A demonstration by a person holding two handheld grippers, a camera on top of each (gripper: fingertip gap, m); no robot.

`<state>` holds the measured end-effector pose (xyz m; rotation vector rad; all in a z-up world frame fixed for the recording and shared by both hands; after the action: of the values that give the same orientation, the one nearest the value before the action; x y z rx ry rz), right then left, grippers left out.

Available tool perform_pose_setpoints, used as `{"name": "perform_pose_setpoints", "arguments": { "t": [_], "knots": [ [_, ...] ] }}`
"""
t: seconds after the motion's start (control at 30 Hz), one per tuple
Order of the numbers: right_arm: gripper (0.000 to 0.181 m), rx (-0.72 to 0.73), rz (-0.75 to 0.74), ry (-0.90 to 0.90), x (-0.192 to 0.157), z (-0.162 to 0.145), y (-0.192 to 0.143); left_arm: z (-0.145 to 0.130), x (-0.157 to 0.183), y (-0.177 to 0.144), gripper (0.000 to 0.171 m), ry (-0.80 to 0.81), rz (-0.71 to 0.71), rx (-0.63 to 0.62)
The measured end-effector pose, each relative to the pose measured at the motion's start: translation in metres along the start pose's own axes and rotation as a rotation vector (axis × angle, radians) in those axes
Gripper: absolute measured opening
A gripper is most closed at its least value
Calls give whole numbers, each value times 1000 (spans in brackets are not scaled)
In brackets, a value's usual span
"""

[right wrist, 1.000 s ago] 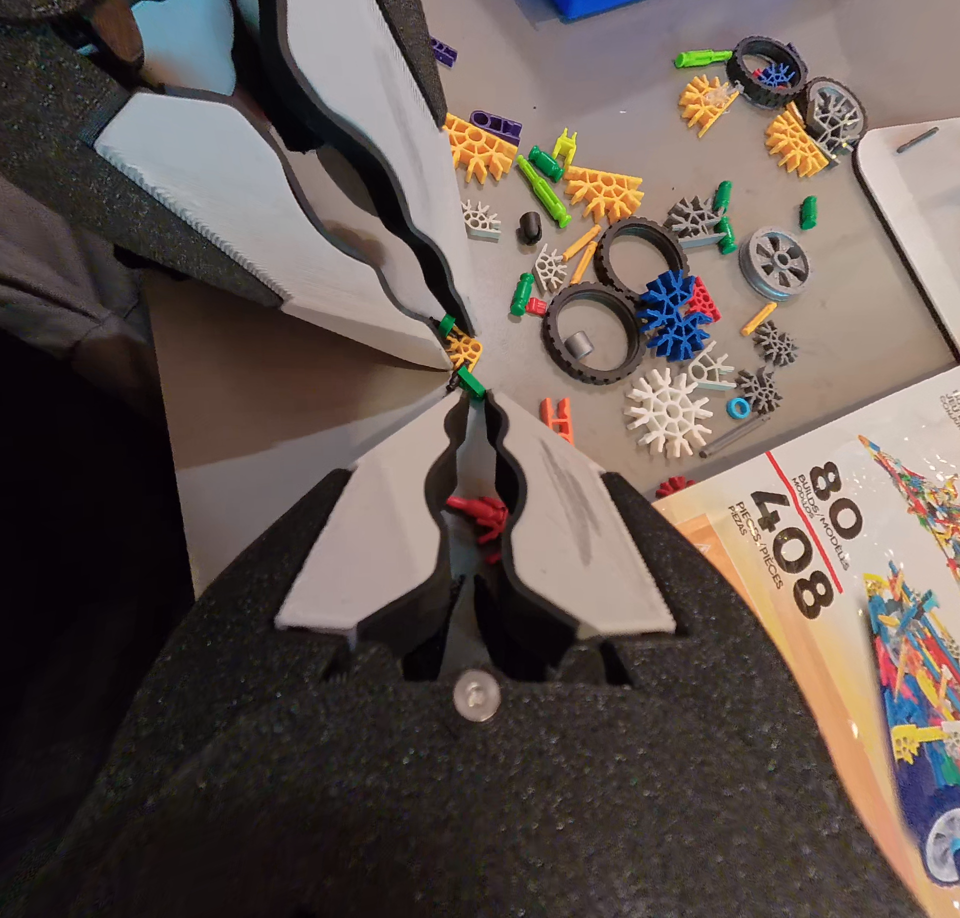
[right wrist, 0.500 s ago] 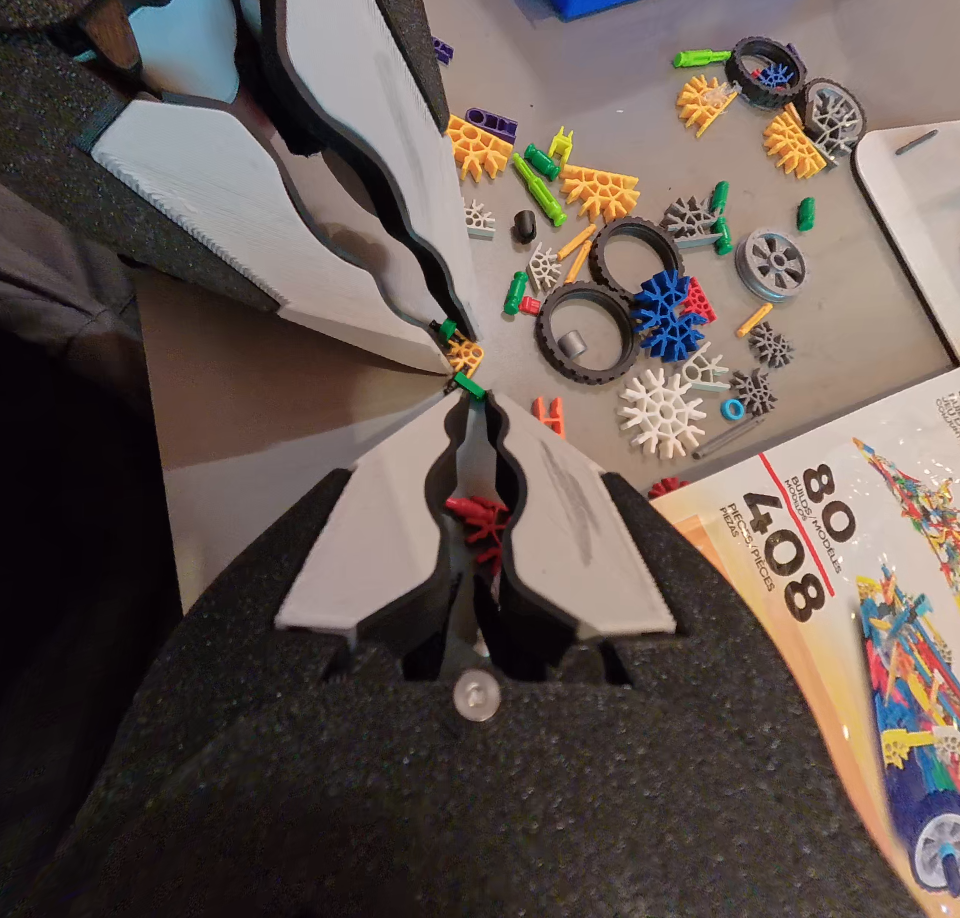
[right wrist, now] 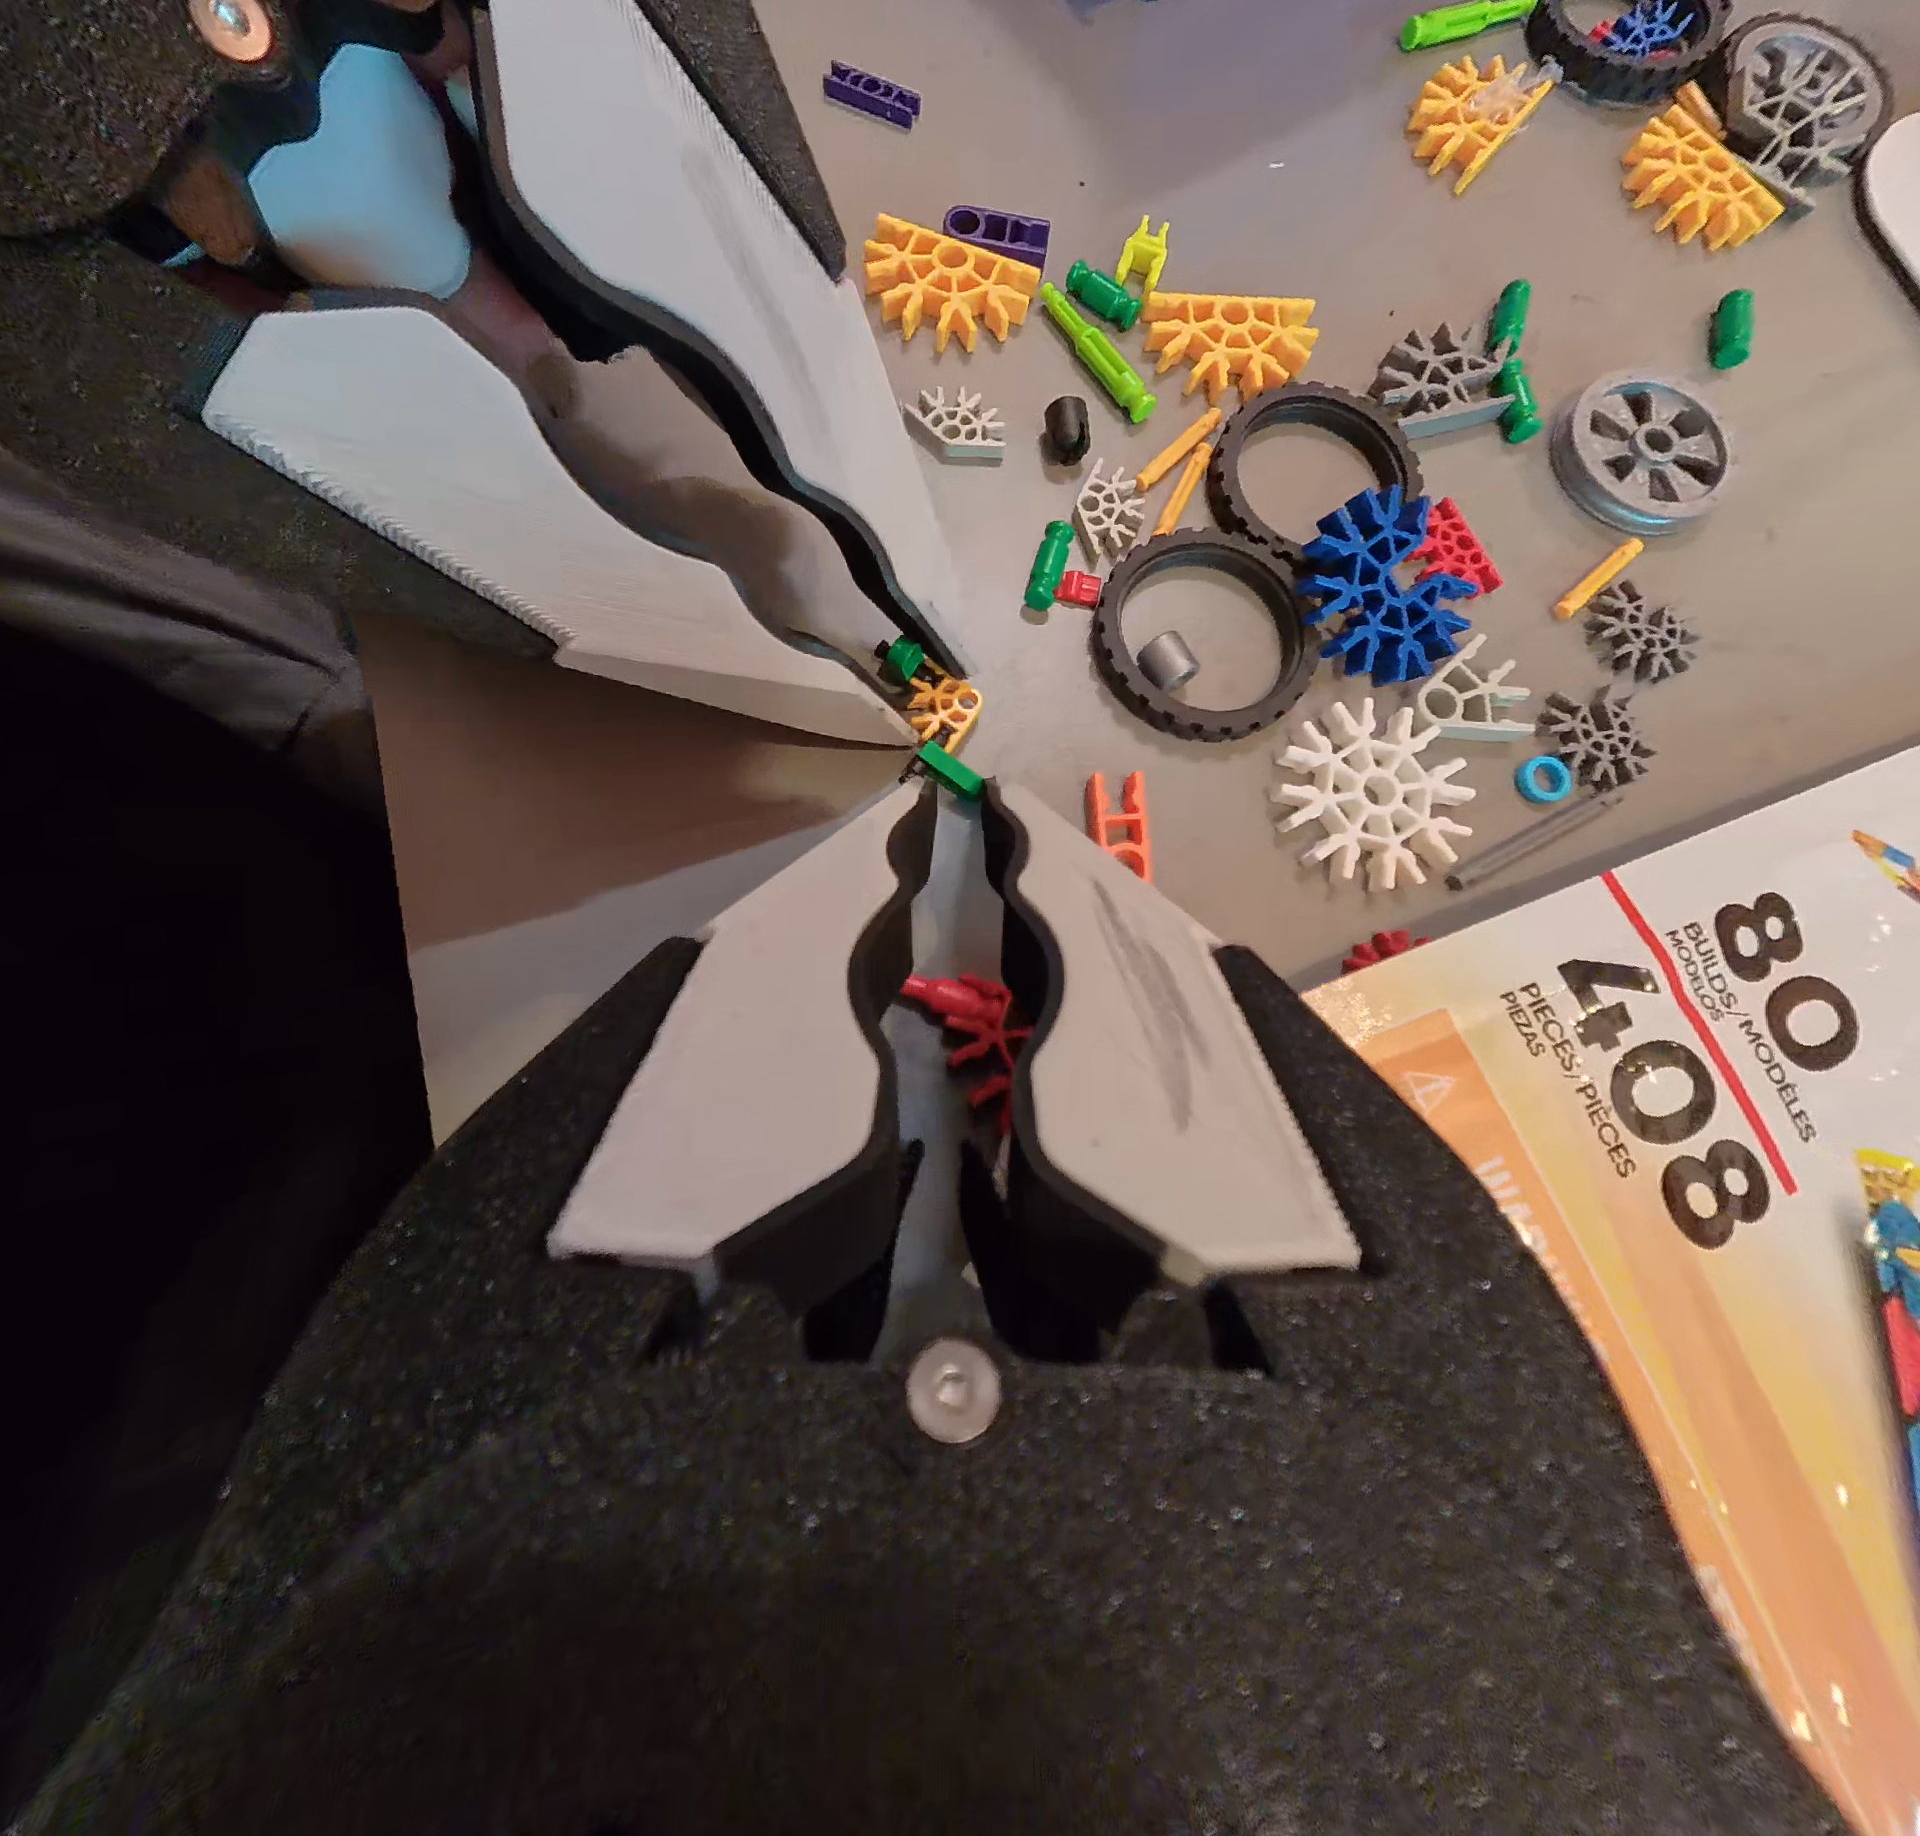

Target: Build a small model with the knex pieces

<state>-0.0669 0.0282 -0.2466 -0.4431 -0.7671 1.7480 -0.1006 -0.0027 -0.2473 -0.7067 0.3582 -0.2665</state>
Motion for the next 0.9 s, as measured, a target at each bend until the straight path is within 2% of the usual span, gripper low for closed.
{"name": "perform_pose_setpoints", "arguments": {
  "t": [0.4, 0.43, 0.47, 0.5, 0.9],
  "knots": [
    [9, 0, 139, 54, 2, -2, -2, 1, 2, 1, 9, 0, -23, 3],
    [10, 0, 148, 53, 2, -2, -2, 1, 2, 1, 9, -3, -25, 3],
    [22, 4, 179, 51, -1, -2, -3, 1, 2, 1, 9, -3, -24, 2],
    [22, 4, 189, 55, -1, -2, -3, 1, 2, 1, 9, -2, -24, 3],
    [15, -8, -5, 13, -1, -1, 0, 3, 4, 1, 9, -3, -10, 0]
  ]
}}
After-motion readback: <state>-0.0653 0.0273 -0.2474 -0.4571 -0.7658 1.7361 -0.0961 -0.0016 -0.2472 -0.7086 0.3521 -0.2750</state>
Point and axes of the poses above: each gripper's, where its closed fingertips meet, y out along the fingers, z out of its top, x = y × z across the jaws, the point moved 3 cm from there along -y, back along the fingers, and after that the axes turned 2 degrees about -y, right-handed, at the moved point
